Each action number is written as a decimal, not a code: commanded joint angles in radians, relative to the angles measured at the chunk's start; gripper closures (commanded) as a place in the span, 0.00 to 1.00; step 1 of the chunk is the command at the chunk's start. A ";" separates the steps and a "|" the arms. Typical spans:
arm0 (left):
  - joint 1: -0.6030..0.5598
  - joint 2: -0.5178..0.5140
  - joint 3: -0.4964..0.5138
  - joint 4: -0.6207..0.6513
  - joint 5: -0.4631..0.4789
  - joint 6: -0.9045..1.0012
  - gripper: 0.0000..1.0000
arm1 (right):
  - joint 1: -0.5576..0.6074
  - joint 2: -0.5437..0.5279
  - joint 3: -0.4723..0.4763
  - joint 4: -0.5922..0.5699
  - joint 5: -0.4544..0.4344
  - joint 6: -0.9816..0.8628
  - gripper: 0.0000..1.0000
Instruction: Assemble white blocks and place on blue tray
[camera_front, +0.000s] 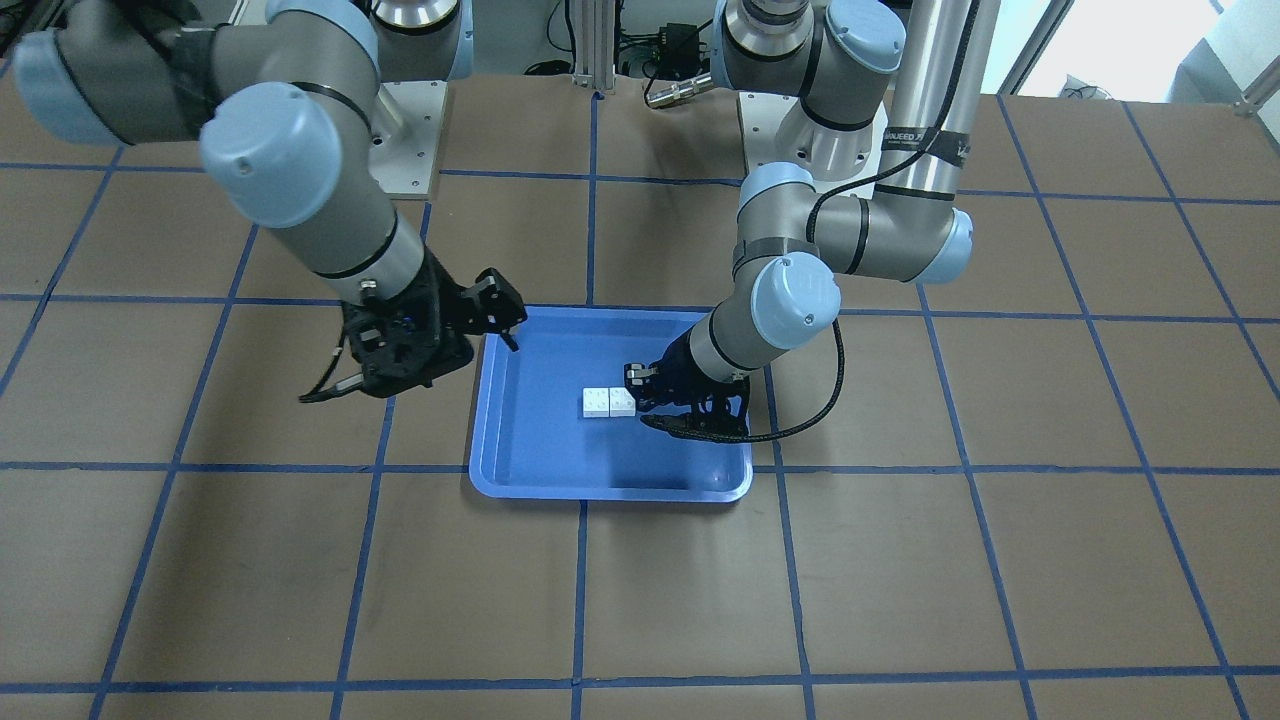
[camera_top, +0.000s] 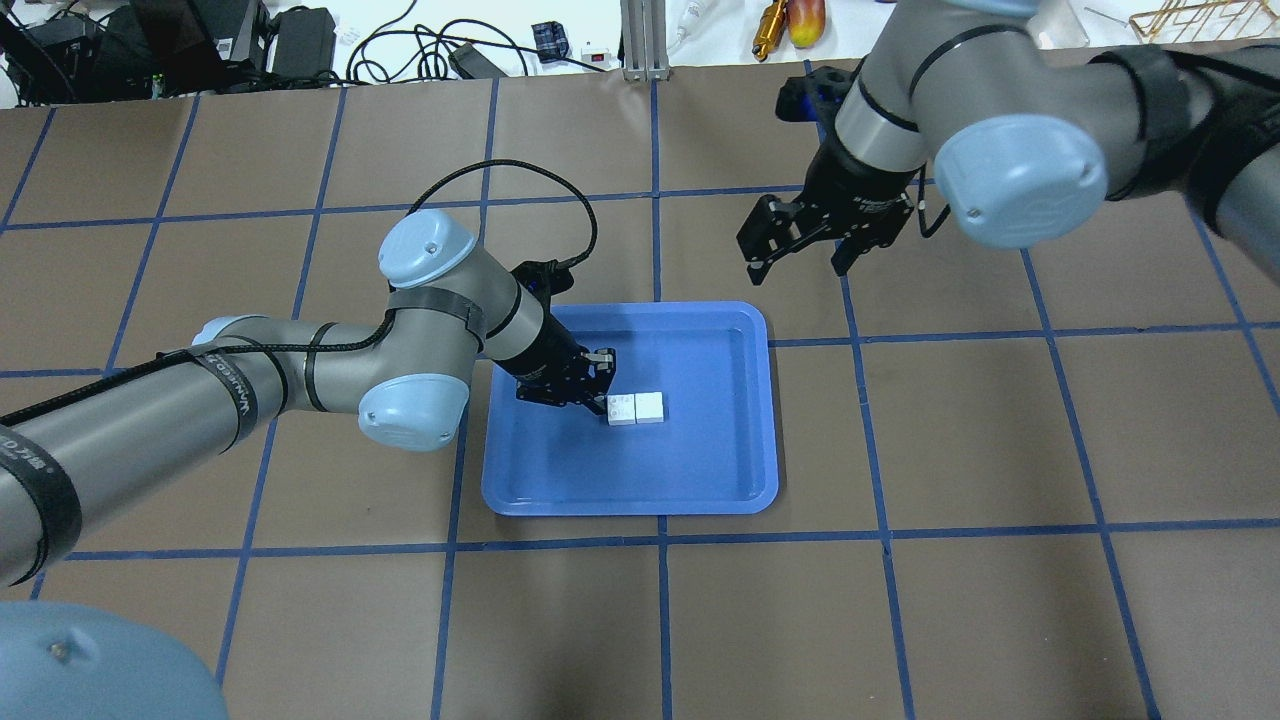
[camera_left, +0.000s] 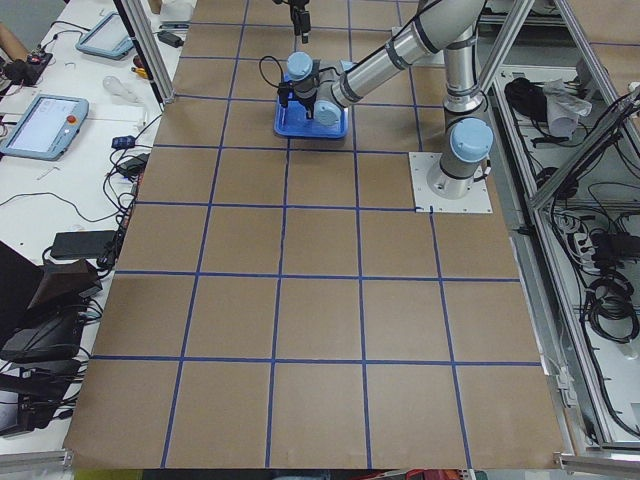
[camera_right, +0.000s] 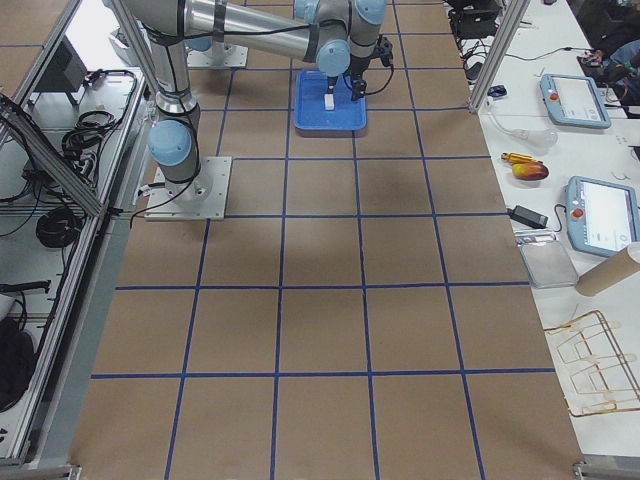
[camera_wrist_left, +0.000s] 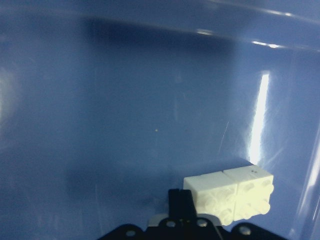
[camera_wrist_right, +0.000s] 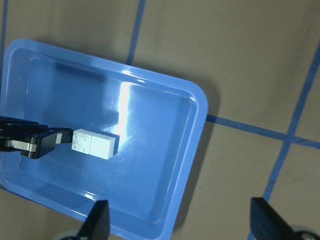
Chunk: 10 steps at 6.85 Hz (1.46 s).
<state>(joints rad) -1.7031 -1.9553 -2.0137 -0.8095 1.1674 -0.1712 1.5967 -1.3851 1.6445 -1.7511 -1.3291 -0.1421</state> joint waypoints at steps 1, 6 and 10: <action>-0.006 -0.001 0.001 0.009 -0.002 -0.010 1.00 | -0.064 -0.026 -0.043 0.088 -0.053 0.185 0.00; -0.010 0.021 0.012 0.016 0.002 0.002 1.00 | -0.069 -0.080 -0.041 0.090 -0.242 0.312 0.00; 0.054 0.100 0.253 -0.237 0.159 0.028 0.94 | -0.066 -0.175 -0.018 0.169 -0.240 0.409 0.00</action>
<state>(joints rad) -1.6689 -1.8852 -1.8469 -0.9296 1.2896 -0.1604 1.5316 -1.5450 1.6293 -1.6367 -1.5672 0.2631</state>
